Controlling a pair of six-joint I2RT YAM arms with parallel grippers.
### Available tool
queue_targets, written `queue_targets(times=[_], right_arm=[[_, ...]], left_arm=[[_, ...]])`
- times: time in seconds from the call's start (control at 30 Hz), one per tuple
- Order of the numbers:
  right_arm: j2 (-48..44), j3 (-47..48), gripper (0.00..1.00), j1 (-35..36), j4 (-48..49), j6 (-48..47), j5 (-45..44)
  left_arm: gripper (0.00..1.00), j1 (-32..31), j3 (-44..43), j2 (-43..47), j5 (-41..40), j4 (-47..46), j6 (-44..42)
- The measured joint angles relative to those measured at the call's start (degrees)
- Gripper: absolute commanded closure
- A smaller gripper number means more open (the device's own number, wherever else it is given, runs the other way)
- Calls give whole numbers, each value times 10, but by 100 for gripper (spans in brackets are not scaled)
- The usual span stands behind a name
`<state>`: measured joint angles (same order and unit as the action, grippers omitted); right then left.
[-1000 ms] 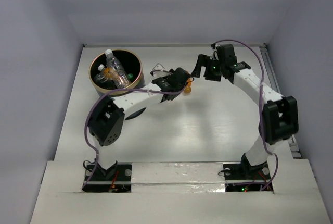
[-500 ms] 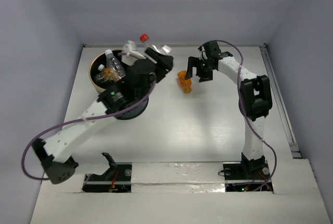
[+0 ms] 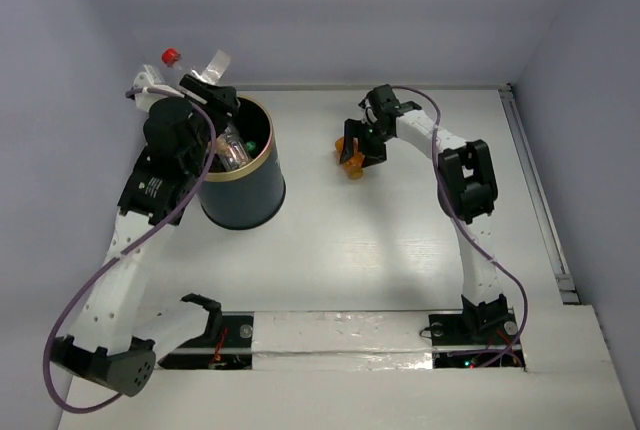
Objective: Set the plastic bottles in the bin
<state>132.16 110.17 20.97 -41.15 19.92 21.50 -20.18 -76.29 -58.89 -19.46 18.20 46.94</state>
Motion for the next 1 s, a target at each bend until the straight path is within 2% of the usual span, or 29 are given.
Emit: queue_targets(times=[0.03, 0.1, 0.17, 0.2, 0.37, 0.53, 0.63, 0.7, 0.83, 0.93, 0.97, 1.0], right_arm=[[1, 0, 38, 2, 0, 5, -1], [1, -2, 43, 3, 2, 13, 0], [1, -5, 53, 3, 9, 19, 0], [0, -9, 55, 3, 16, 21, 0], [-25, -52, 55, 1, 47, 27, -3], [-71, -106, 55, 1, 61, 30, -9], [-106, -125, 55, 1, 63, 32, -12], [-132, -126, 55, 1, 64, 33, -13], [-198, -124, 55, 3, 71, 38, -15], [-242, -108, 56, 10, 70, 45, -16], [-253, -97, 56, 16, 71, 48, -16], [-261, -82, 56, 23, 69, 50, -17]], left_arm=[[84, 13, 3, -11, 21, -1, -9], [84, 33, 5, -37, 57, -2, -26], [84, 45, 5, -69, 90, -6, -39], [84, 46, 5, -84, 103, -7, -44], [84, 46, 5, -140, 151, -9, -65], [85, 48, 5, -171, 160, -6, -75], [81, 49, 21, -172, 150, -5, -73], [72, 49, 35, -166, 146, -3, -71], [71, 49, 47, -142, 140, 10, -64], [43, 49, 63, -112, 134, 11, -56], [28, 49, 67, -102, 133, 12, -55], [22, 49, 71, -93, 133, 13, -54]])
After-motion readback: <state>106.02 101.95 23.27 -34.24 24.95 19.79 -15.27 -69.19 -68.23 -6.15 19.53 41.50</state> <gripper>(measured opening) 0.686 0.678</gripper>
